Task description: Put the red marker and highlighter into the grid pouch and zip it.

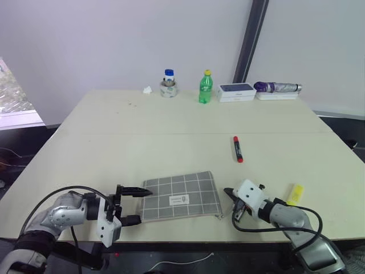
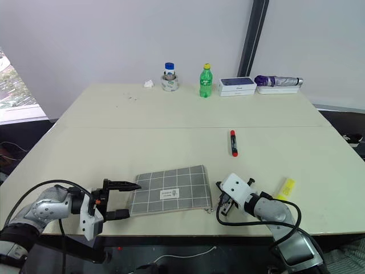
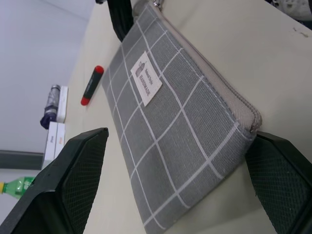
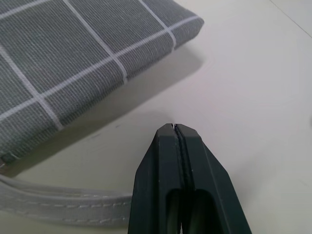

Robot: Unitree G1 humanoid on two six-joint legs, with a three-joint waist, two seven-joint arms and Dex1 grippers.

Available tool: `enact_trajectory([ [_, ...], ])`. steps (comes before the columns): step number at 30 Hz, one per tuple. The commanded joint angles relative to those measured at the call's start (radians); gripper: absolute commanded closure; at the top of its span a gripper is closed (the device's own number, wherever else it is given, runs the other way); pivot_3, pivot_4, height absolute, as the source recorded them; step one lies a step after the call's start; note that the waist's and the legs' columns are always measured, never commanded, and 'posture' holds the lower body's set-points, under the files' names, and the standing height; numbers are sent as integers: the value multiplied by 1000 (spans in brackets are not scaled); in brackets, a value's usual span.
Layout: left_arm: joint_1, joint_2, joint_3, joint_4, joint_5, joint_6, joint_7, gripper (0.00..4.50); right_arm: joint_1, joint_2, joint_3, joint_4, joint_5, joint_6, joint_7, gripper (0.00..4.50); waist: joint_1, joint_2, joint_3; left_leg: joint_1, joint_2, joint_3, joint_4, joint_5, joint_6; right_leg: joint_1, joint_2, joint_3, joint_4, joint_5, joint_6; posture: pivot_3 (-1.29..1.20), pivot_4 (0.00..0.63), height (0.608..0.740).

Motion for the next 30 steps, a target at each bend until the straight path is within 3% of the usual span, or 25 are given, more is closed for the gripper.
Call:
enact_trajectory([
  [1,-16,-26,-99,40,36,28,4,0,-17,4,-6,-23,7,4,4,4464,4,0,0,0,0,0,1,0,0,0,0,0,0,0,0,0,150,740],
  [4,-29,-18,-167,62,-11,45,-12,892,-19,2,-3,-25,1,1,5,4500,4,0,0,0,0,0,1,0,0,0,0,0,0,0,0,0,150,740],
  [11,-43,11,-216,69,-84,73,-2,4466,-5,-5,-16,-31,0,-5,3,4500,-4,2,-1,0,0,0,0,0,0,0,0,0,0,0,0,0,150,740],
  [17,18,32,-230,-85,-319,246,-57,4466,-23,1,-91,-87,115,51,39,4500,-7,3,-2,0,0,0,0,0,0,0,0,1,0,0,0,0,150,740],
  [21,81,3,-145,-201,-488,472,-45,4500,-35,-8,-160,-143,225,95,79,3183,-7,2,-1,-1,1,-1,-1,0,0,-1,0,1,0,0,0,0,150,740],
  [27,140,-41,-57,-338,-506,640,-8,4500,-1,-28,-246,-224,419,187,164,61,-5,1,0,-2,1,-1,0,0,0,-1,0,1,0,0,0,0,150,740],
  [30,155,-63,-16,-391,-494,690,9,4500,16,-35,-214,-258,438,229,165,61,-7,1,0,-2,1,-2,0,0,0,-1,0,1,0,0,0,0,150,740],
])
